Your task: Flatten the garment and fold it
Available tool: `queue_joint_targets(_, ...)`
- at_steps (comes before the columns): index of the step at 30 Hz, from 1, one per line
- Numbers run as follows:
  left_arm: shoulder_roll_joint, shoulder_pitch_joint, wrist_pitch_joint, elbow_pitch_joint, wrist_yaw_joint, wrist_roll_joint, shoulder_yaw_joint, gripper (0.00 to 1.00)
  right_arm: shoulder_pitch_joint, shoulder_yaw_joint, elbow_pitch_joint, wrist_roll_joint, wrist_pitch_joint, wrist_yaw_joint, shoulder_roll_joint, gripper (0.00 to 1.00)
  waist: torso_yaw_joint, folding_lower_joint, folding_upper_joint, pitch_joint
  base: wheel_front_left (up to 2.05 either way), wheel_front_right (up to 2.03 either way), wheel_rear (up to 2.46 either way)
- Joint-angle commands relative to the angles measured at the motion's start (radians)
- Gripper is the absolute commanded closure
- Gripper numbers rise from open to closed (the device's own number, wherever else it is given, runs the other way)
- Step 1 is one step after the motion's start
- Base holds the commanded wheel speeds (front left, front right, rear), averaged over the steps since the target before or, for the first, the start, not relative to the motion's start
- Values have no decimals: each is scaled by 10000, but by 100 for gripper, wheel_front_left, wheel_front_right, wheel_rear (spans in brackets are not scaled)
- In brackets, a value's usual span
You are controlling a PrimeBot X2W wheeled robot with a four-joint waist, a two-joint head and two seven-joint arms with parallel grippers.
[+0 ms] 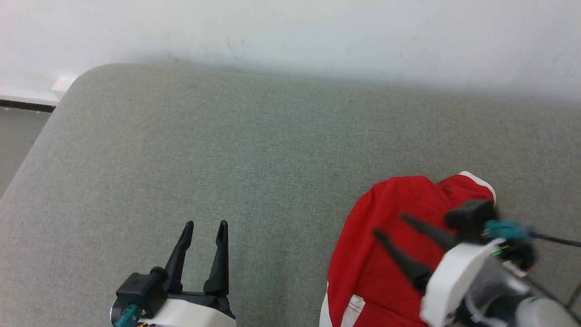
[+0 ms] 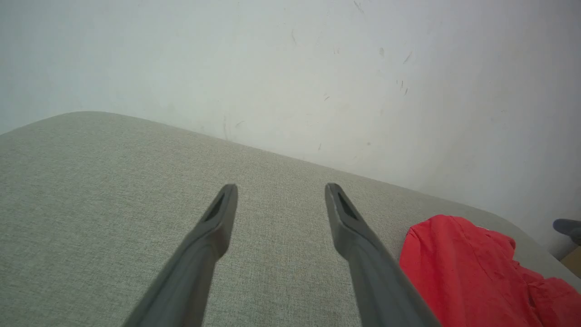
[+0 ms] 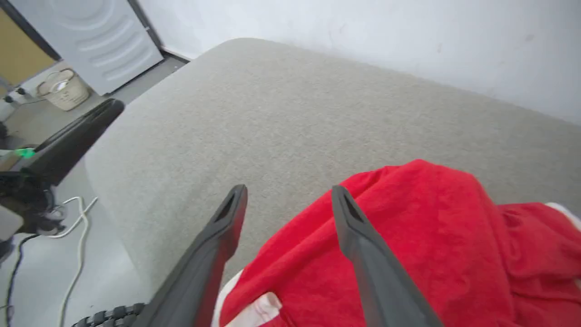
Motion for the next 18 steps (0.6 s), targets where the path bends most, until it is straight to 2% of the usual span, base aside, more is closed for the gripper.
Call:
queue_joint_targets(1, -22, 158, -47, -28, -62, -22, -23, 0, -89, -740, 0, -765, -189, -7, -10, 0, -26, 1, -1, -5, 0, 0, 0)
queue_joint_targets(6, -22, 130, -47, -141, -47, 2, -13, 0, 506, -2767, 145, -2748, -148, -7, -2, 0, -102, 1, -1, 140, 0, 0, 0)
queue_joint_targets(10, -22, 90, -47, -199, -30, -2, -12, 0, 1275, -3856, 389, -3654, 208, -7, 635, 0, -178, 1, -1, 278, 0, 0, 0)
queue_joint_targets(13, -22, 44, -47, -209, -17, 2, 5, 0, 1566, -3953, 529, -3925, 226, -7, 1121, 0, -221, 1, -1, 374, 0, 0, 0)
queue_joint_targets(18, -12, -81, -47, -202, -20, 14, 58, 0, 1431, -3788, 1242, -4146, -23, -7, 1428, 0, -273, 1, -1, 460, 0, 0, 0)
